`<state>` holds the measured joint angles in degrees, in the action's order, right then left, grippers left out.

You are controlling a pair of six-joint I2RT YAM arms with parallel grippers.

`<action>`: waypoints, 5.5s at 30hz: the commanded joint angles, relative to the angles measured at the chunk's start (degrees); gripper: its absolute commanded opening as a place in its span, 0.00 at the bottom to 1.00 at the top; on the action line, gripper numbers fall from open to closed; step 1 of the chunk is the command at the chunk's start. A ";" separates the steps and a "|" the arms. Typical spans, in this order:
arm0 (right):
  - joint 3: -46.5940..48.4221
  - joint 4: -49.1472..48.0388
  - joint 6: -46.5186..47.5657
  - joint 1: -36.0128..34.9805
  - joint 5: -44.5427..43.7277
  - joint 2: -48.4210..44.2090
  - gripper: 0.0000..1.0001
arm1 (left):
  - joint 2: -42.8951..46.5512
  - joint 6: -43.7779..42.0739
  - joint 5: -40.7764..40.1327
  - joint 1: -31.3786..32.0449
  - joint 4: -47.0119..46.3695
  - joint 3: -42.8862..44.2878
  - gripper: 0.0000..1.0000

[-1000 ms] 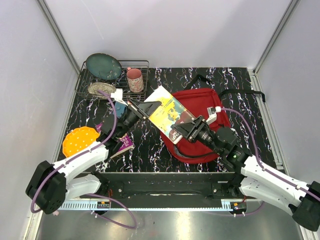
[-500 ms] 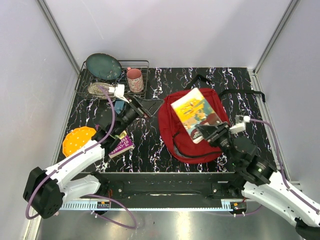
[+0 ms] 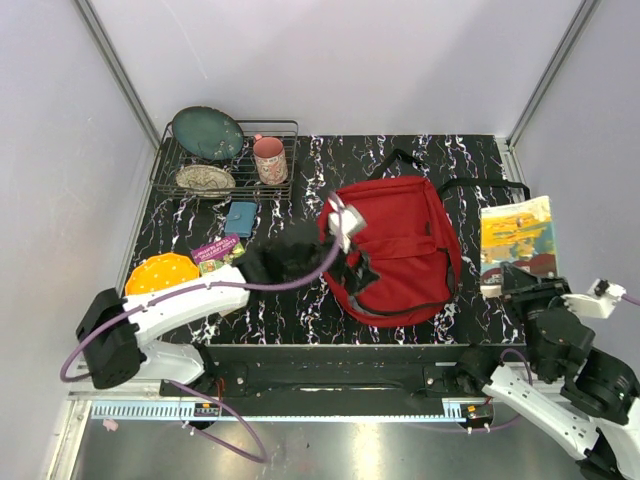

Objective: Pack the student bag
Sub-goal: Place the book in the student bag.

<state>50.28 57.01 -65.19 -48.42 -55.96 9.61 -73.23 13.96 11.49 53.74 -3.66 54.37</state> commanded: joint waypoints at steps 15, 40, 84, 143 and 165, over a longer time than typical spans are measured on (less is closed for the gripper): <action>5.62 9.34 -4.95 0.08 -4.68 -4.24 0.00 | -28.10 -14.48 -3.40 15.87 17.01 28.23 0.98; 1.93 12.50 -11.01 0.08 0.77 -7.67 0.00 | -40.41 -9.65 -7.87 15.87 20.36 34.66 0.51; 8.96 18.05 -13.39 0.17 18.15 -8.82 0.00 | -21.34 -2.53 -11.40 2.51 19.84 46.62 0.00; -29.98 -68.79 -28.68 12.19 47.79 28.72 0.00 | -19.76 1.60 -8.94 7.26 19.39 41.70 0.00; -35.95 -69.74 -22.26 16.08 33.20 37.93 0.05 | -17.82 1.34 -4.81 7.17 18.78 39.85 0.00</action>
<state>14.17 -3.31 -89.93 -32.60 -18.63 43.13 -95.50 14.87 2.72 60.84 20.93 93.49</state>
